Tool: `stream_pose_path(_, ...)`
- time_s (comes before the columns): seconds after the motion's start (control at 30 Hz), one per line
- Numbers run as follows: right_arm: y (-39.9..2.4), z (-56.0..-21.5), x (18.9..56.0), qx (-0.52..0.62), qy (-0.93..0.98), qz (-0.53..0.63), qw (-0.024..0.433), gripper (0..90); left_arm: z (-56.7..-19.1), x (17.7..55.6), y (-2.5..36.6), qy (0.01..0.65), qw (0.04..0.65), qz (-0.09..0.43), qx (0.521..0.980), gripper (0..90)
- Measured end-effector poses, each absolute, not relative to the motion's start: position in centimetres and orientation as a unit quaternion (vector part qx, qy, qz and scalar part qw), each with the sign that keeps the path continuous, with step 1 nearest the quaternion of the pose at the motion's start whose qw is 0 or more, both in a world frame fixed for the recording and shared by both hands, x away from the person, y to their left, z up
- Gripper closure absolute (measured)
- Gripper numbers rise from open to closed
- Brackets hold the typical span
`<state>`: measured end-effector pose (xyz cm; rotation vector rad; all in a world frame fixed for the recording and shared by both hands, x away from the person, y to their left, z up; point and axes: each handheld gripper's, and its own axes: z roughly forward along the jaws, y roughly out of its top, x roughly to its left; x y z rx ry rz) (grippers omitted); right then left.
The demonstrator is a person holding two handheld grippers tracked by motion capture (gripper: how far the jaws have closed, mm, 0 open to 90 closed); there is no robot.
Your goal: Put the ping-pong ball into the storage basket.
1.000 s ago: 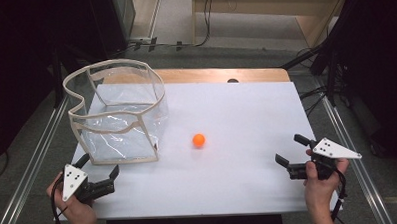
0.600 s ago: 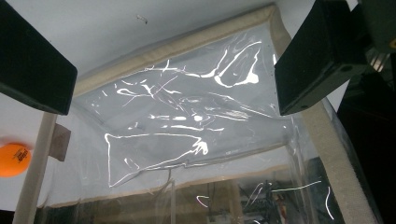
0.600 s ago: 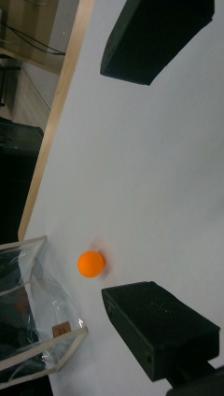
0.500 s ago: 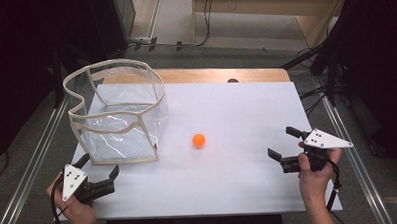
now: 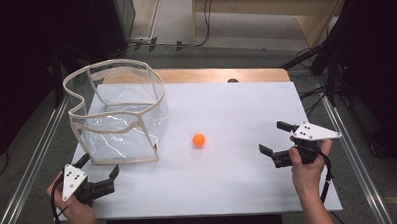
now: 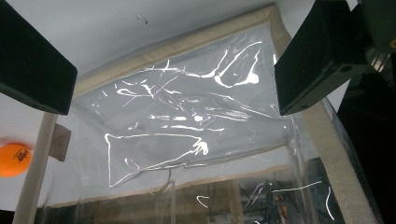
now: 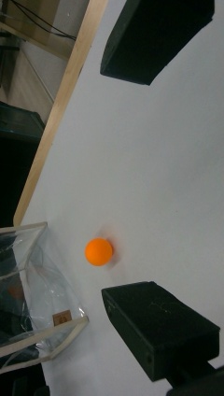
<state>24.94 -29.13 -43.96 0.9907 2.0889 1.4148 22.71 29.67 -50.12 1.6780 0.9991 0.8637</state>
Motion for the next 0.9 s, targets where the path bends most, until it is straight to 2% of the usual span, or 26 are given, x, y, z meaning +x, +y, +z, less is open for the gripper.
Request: stream_pose_path(0.9,-26.2,-42.6,27.4,0.331,0.779,0.493,0.202,0.0,-50.1,22.7,29.7,0.41,0.483,0.353,0.688,0.0)
